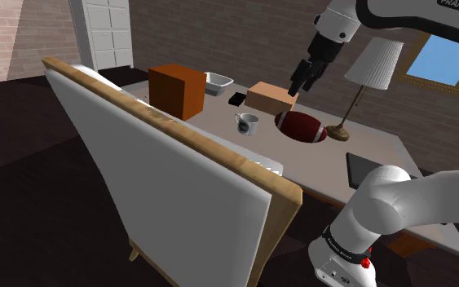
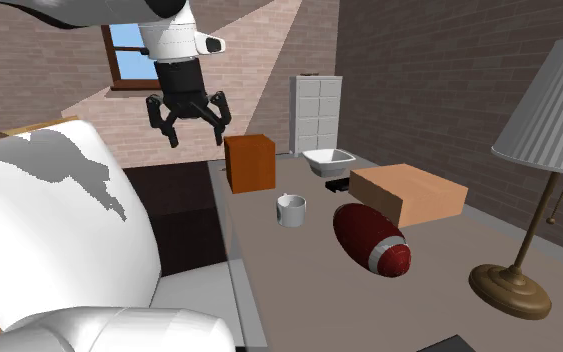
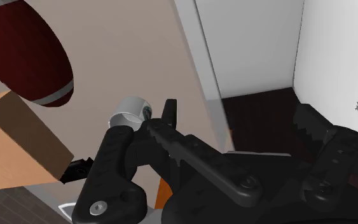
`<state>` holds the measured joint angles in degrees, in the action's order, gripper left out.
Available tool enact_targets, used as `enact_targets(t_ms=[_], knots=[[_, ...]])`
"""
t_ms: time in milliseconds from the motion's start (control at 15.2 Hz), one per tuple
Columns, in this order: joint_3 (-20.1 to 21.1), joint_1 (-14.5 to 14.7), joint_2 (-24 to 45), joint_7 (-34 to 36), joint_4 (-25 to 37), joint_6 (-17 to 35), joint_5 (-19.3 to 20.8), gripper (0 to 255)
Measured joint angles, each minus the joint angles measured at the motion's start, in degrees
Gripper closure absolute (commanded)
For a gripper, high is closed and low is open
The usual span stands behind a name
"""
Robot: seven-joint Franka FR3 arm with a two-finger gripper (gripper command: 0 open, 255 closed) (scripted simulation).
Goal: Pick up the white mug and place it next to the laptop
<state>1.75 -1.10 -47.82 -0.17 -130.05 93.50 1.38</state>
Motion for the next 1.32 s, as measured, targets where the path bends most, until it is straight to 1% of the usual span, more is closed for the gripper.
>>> enact_targets(t_ms=[132,660,1056,1320], knots=[[-0.53,-0.11,0.54,-0.51,-0.1,0.54,0.21,0],[-6.92,-1.34,11.27,-6.93,-0.54,10.15,1.95,0],[-11.65,-1.73,22.5,-12.2,2.51,17.01,1.6,0],[-14.35,-1.77,30.47,-15.76,5.97,20.47,0.24,0]])
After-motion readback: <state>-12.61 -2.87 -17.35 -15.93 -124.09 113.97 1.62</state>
